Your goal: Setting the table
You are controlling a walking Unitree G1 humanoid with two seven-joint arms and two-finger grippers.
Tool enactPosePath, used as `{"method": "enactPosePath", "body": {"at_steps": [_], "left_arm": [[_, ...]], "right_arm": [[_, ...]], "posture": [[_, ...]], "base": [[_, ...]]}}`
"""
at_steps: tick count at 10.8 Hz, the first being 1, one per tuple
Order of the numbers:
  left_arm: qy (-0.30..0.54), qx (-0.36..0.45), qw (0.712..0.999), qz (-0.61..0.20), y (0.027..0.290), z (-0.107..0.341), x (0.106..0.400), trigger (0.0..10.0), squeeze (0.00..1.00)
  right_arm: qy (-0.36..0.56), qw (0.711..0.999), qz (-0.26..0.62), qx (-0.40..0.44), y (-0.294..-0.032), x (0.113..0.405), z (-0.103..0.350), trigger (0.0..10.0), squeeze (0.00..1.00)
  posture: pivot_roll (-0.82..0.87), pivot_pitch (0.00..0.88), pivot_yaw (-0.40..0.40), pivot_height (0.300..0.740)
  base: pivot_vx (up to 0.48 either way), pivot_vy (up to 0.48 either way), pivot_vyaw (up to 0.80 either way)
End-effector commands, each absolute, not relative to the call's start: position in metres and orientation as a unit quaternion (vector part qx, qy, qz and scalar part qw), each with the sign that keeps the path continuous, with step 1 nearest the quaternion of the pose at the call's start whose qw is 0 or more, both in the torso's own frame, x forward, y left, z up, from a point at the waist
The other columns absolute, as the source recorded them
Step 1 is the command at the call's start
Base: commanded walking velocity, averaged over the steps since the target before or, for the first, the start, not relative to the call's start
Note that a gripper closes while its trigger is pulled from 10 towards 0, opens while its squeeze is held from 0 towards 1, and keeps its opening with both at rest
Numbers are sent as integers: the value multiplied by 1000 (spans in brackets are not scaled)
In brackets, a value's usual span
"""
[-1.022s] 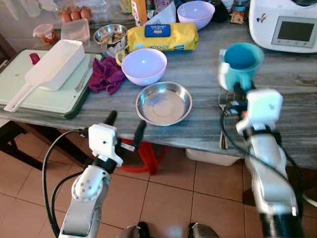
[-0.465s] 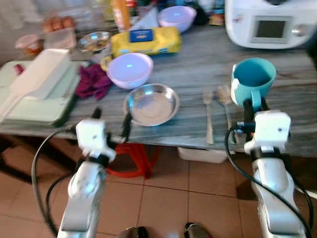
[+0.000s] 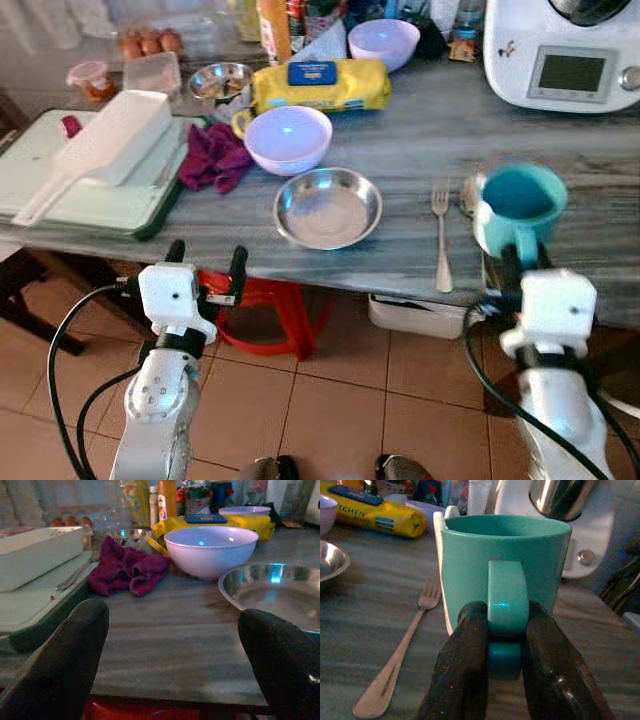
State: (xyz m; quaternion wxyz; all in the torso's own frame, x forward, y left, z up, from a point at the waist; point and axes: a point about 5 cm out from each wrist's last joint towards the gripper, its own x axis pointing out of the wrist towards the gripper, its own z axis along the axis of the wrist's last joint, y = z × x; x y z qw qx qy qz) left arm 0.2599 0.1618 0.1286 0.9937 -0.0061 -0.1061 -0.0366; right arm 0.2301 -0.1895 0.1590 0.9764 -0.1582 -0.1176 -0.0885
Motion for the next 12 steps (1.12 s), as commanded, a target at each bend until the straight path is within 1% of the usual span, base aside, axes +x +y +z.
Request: {"method": "enactPosePath", "body": {"at_steps": [1,2,3,7,9,10,12], "left_arm": [[-107,-4,994,-36,163,128,261,10000,0],[-113,-11,992,-60,158,129,263,10000,0],[-115,-16,991,-65,156,130,264,10000,0],[-120,-22,989,-78,152,128,263,10000,0],[-119,-21,989,-82,151,128,262,10000,0],[-119,-21,989,-83,151,128,261,10000,0],[-121,-21,989,-80,152,129,261,10000,0]], "right_arm": [[-144,972,-86,-163,-186,228,171,10000,0],[-148,972,-83,-163,-184,230,173,10000,0],[-149,972,-81,-162,-183,232,175,10000,0],[-150,973,-68,-164,-180,235,175,10000,0],[-149,973,-65,-163,-179,235,174,10000,0],[-148,973,-65,-163,-178,235,174,10000,0],[-154,972,-61,-165,-176,237,175,10000,0]], "posture": [[-149,164,98,740],[-153,160,98,740],[-153,158,96,740],[-147,156,85,740],[-145,161,85,740],[-144,161,87,740],[-138,159,90,740]], "base": [[0,0,0],[0,0,0],[0,0,-800],[305,0,-800],[338,0,-494],[352,0,-406],[298,0,0]]}}
